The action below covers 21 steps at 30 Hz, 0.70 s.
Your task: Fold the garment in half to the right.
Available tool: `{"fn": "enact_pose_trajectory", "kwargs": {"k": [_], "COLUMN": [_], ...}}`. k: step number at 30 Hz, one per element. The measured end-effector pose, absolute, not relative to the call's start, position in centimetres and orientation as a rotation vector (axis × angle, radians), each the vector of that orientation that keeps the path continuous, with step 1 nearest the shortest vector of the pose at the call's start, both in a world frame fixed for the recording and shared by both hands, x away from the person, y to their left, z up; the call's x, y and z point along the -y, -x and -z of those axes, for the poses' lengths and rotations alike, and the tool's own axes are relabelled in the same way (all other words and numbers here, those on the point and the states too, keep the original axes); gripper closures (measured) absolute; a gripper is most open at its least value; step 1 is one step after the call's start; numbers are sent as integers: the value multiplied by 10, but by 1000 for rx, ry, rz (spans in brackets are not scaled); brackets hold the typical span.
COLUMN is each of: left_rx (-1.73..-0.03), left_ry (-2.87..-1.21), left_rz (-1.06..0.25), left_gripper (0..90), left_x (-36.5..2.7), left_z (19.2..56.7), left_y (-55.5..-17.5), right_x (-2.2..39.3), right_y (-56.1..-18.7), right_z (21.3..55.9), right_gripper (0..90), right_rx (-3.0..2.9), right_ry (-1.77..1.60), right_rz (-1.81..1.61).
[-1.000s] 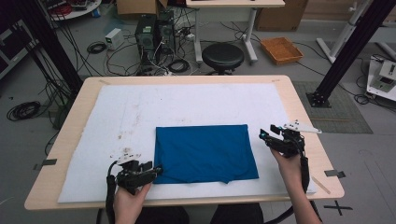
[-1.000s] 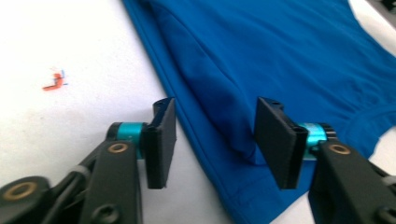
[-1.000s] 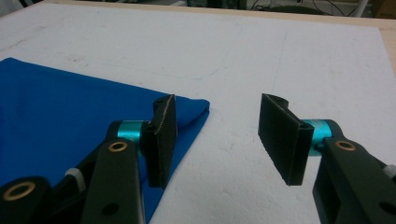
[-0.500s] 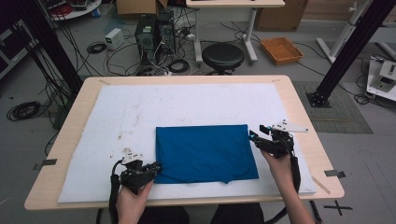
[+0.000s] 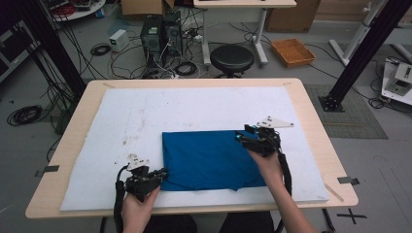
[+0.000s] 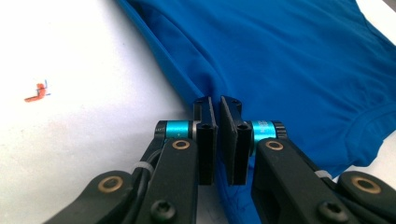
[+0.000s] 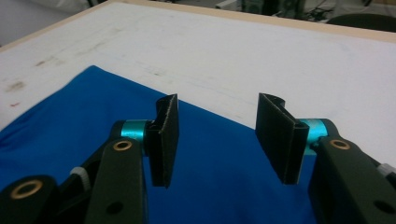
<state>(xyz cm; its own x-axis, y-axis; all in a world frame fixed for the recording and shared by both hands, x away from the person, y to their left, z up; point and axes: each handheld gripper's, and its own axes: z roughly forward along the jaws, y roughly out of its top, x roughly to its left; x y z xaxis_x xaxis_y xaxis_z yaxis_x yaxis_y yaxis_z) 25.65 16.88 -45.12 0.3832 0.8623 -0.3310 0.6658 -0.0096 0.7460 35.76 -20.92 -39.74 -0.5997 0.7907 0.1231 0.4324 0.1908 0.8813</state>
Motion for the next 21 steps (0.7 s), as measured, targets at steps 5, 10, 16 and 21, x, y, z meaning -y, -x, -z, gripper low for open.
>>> {"fn": "enact_pose_trajectory", "kwargs": {"k": [5, 10, 16, 21], "left_rx": [-1341, -1340, -1334, -1329], "left_ry": [-1731, -1727, -1722, -1726], "left_rz": [-266, -265, -263, -257], "left_gripper": [847, 847, 847, 847], "left_x": [-169, -171, -171, -173], "left_z": [450, 449, 448, 448], "left_y": [-256, -255, -255, -255], "right_x": [169, 128, 72, 22], "right_y": [-373, -391, -410, -425], "right_z": [393, 395, 400, 410], "right_gripper": [537, 581, 638, 647], "right_rx": [-2176, -2240, -2312, -2401], "right_ry": [-1119, -1107, -1100, -1073], "right_rz": [-1414, -1485, -1480, -1395]}}
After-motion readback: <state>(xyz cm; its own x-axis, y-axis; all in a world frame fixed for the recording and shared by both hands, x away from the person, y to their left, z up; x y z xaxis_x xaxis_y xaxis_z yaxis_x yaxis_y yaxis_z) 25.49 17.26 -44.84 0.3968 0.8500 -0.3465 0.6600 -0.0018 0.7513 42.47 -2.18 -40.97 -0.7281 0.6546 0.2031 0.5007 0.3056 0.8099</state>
